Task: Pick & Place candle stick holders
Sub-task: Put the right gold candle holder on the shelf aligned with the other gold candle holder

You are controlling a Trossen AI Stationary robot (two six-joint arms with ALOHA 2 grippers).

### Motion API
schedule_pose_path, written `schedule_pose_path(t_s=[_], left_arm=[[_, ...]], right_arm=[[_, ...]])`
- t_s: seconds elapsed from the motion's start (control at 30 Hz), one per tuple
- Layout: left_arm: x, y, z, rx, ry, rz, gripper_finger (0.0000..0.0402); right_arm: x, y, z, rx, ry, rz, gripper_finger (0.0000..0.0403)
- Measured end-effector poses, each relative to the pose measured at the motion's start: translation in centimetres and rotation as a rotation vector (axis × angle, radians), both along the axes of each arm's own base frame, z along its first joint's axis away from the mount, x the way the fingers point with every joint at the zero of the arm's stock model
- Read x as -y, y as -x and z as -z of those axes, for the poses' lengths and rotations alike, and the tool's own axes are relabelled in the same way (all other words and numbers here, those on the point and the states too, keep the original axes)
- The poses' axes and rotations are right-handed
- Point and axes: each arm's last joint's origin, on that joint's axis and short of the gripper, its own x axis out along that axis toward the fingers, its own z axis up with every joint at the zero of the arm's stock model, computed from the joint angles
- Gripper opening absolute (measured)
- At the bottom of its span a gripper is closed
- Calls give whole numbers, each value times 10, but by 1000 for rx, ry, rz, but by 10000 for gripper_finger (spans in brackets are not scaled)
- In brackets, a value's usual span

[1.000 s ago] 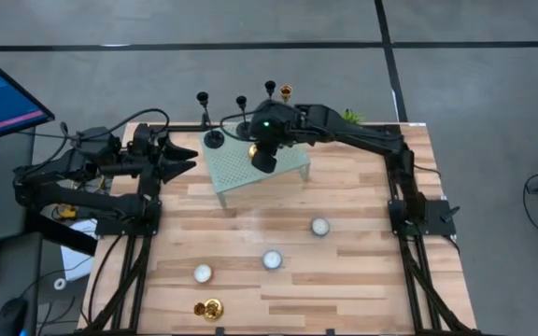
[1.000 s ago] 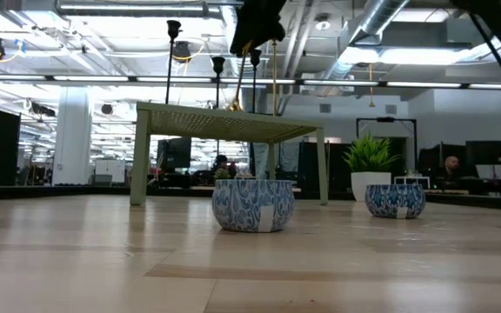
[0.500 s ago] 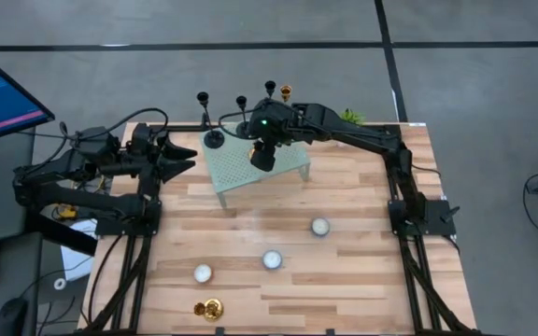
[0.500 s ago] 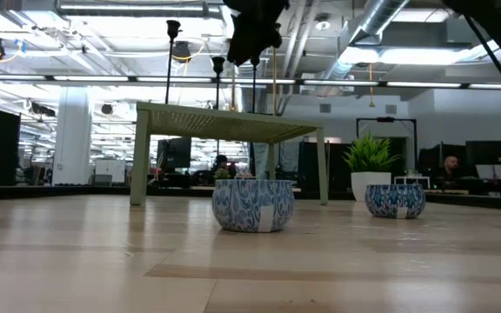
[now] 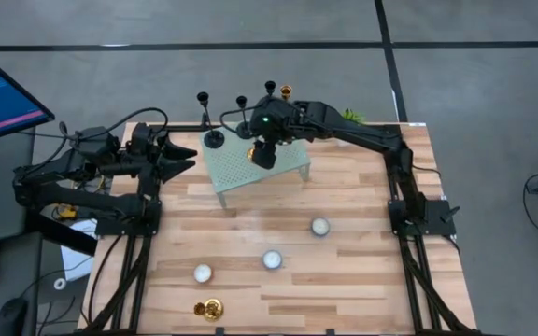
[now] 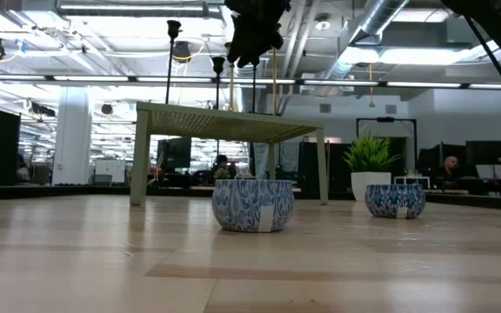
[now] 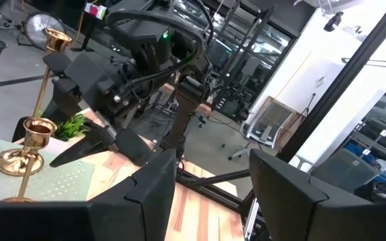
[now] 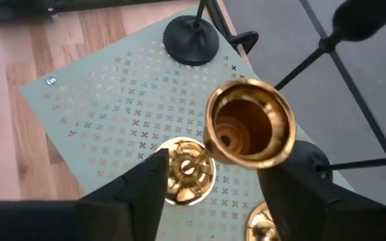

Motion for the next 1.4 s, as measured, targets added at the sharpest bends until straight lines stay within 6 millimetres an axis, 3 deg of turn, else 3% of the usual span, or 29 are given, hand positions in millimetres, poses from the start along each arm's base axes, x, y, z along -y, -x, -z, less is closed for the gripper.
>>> schedule_pose_path(t_s=[0.13, 0.27, 0.47, 0.63, 0.8, 1.0, 1.13, 1.4], left_arm=[[0, 0, 0, 0, 0, 0, 190], [0, 0, 0, 0, 0, 0, 190], [0, 0, 0, 2, 3, 0, 190], [0, 0, 0, 2, 3, 2, 190], [1, 0, 0, 1, 3, 12, 190], [1, 0, 0, 1, 2, 17, 190], [1, 0, 0, 1, 2, 18, 190], [1, 0, 0, 1, 2, 18, 190]], right_arm=[[-4, 10, -13, 22, 2, 2, 248], [-14, 24, -27, 36, -32, 27, 248], [-58, 48, -41, -17, -88, 41, 236], [-98, 36, -2, -109, 46, 31, 194], [-121, 33, 35, 98, 4, 28, 115], [-108, 54, 69, 383, 13, 100, 11], [-96, 52, 91, 457, 39, 112, 5], [-74, 35, 122, 407, 95, 128, 1]])
